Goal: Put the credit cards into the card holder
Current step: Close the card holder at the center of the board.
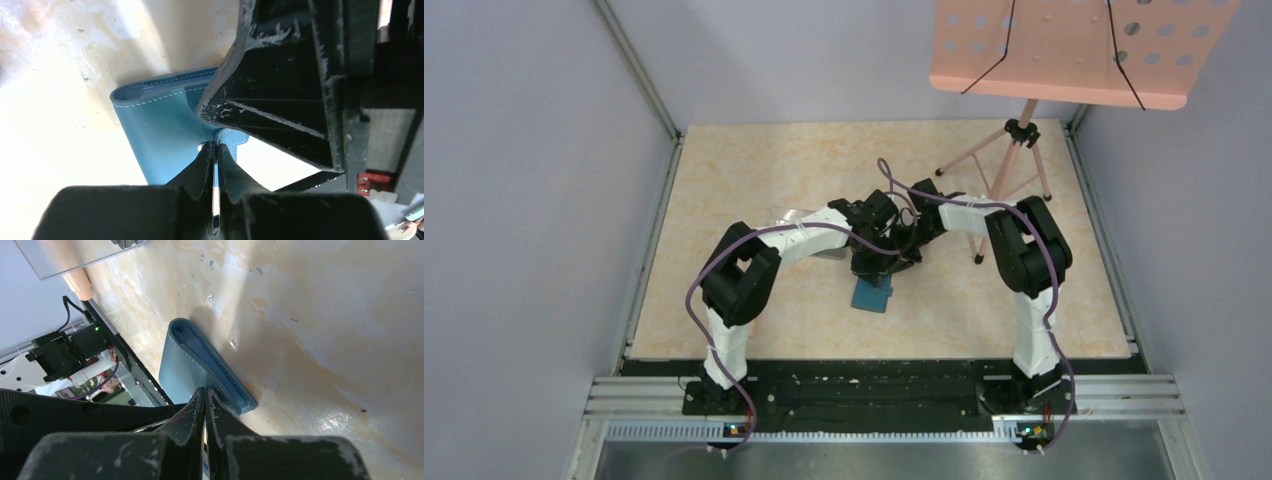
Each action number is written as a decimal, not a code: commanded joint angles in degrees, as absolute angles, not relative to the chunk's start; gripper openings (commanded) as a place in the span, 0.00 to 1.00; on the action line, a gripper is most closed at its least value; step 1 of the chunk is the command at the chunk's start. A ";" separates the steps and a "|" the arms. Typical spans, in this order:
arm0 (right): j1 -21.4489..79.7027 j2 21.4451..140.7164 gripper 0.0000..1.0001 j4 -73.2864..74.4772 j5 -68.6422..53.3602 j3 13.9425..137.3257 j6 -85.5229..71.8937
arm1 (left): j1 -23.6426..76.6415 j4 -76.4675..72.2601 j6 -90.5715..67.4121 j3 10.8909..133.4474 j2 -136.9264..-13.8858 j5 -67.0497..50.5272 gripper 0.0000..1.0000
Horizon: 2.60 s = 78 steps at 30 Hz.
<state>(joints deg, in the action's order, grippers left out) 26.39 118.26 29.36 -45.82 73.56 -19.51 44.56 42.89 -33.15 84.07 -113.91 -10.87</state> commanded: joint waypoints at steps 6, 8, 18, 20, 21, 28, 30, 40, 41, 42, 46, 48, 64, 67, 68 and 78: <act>27.17 120.78 0.00 31.94 -37.18 71.58 -15.86 | 42.57 40.39 -35.05 79.94 -109.14 -11.25 0.05; 27.18 120.73 0.00 31.95 -37.18 71.59 -15.88 | 42.45 39.76 -35.02 79.81 -109.16 -11.49 0.06; 27.17 119.72 0.00 31.97 -37.26 71.21 -15.40 | 41.80 39.60 -34.11 80.50 -110.12 -10.09 0.10; 27.16 119.78 0.00 31.99 -37.30 71.26 -15.42 | 41.66 39.95 -33.81 80.76 -110.25 -9.88 0.11; 27.16 119.84 0.00 31.99 -37.35 71.12 -15.34 | 41.66 40.11 -33.65 80.82 -110.37 -9.76 0.11; 27.17 119.24 0.00 31.96 -37.41 71.05 -15.38 | 41.58 40.99 -33.02 81.08 -111.24 -9.47 0.15; 27.20 118.54 0.00 32.10 -37.53 70.98 -15.28 | 41.62 41.05 -32.96 81.08 -111.30 -9.41 0.16; 27.17 114.50 0.00 34.63 -38.84 71.19 -14.54 | 41.57 40.57 -33.16 80.14 -110.23 -9.47 0.21; 27.16 114.18 0.00 34.91 -38.99 71.17 -14.36 | 41.57 40.57 -33.22 80.04 -109.98 -9.21 0.21; 27.16 113.80 0.00 35.12 -39.24 71.06 -14.31 | 41.59 40.37 -33.27 79.90 -109.69 -9.08 0.20; 27.30 112.92 0.00 35.81 -39.76 70.89 -13.96 | 41.59 39.59 -33.30 79.17 -108.97 -9.52 0.10; 27.27 112.64 0.00 35.94 -39.81 70.84 -13.92 | 41.57 39.25 -33.30 79.06 -109.15 -10.10 0.04; 28.45 111.29 0.00 38.48 -43.64 72.35 -12.38 | 41.58 39.20 -33.12 79.12 -110.03 -11.34 0.01; 28.53 110.57 0.00 39.40 -43.52 72.83 -12.07 | 41.63 39.12 -33.13 79.13 -110.14 -11.56 0.02; 28.48 110.32 0.00 39.80 -43.32 73.01 -12.03 | 41.58 39.09 -33.13 79.17 -110.05 -11.60 0.02; 28.50 110.07 0.00 41.79 -39.92 73.92 -11.69 | 41.08 35.58 -34.53 77.91 -106.53 -15.27 0.31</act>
<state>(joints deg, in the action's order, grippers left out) 27.90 111.70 41.01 -41.63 71.68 -12.53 41.65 38.92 -33.91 79.33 -111.68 -12.23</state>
